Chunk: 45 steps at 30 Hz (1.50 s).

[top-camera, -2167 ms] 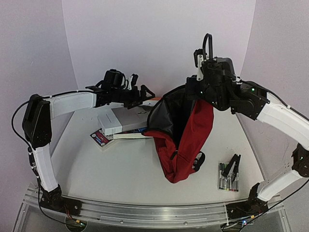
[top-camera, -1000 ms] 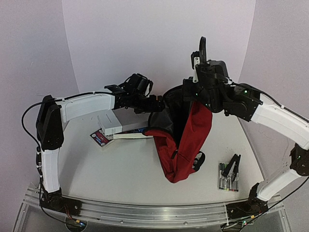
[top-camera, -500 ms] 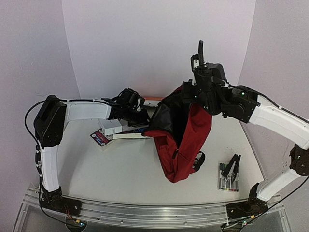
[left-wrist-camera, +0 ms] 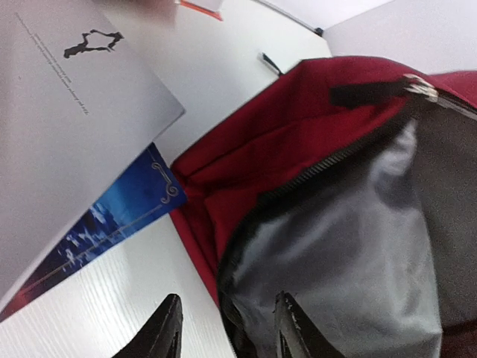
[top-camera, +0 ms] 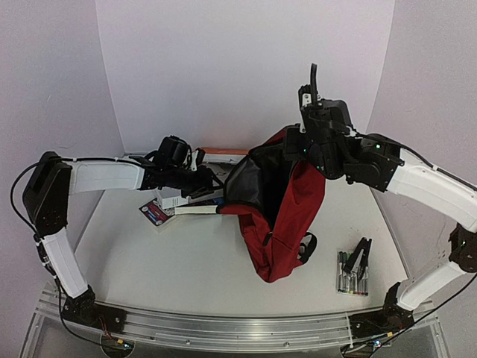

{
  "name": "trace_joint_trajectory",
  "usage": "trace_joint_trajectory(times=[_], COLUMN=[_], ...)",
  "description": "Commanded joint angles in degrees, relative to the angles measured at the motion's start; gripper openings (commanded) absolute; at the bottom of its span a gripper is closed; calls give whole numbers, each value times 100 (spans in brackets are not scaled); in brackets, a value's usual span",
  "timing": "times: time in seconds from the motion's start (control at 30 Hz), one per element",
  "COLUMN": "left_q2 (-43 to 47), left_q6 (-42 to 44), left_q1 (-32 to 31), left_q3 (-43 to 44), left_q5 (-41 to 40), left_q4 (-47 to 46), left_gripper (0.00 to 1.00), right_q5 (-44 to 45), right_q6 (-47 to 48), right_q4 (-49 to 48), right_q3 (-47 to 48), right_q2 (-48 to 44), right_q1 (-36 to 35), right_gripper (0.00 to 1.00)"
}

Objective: Pack the student bag
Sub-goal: Unzip the student bag at the center of the board.

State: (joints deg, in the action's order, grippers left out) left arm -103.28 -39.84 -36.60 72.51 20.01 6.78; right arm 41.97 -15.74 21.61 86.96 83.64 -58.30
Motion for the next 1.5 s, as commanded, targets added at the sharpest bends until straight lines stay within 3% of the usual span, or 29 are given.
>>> trace_joint_trajectory(times=[0.0,0.13,0.33,0.63,0.9,1.0,1.3,1.4,1.47], left_q2=[949,1610,2257,1804,1615,1513,1453,1611,1851], left_q6=[-354,-279,1109,2317,2828,2936,3131,3125,3111], left_q1=[-34,-285,-1034,-1182,-1295,-1301,-1342,-1350,-1378], left_q3=[-550,-991,-1187,-444,-192,-65,1,-195,-438], left_q5=[707,872,1091,1058,891,1124,1711,1657,1320], left_q4=[-684,-962,-897,486,703,852,1548,1733,1723], left_gripper=[53,75,90,94,97,87,16,2,0], right_q5=[192,165,85,-52,-98,-81,707,701,479], right_q6=[-122,-174,-193,-232,-170,-134,-291,-435,-559], right_q4=[-88,-86,-87,-88,-87,-89,246,428,475], right_q3=[-39,-44,-17,-53,-39,-8,282,462,476], right_q2=[-198,-199,-199,-277,-249,-215,98,245,292], right_q1=[-18,-15,-15,-18,-15,-19,30,236,495], right_gripper=[0,0,0,0,0,0,0,0,0])
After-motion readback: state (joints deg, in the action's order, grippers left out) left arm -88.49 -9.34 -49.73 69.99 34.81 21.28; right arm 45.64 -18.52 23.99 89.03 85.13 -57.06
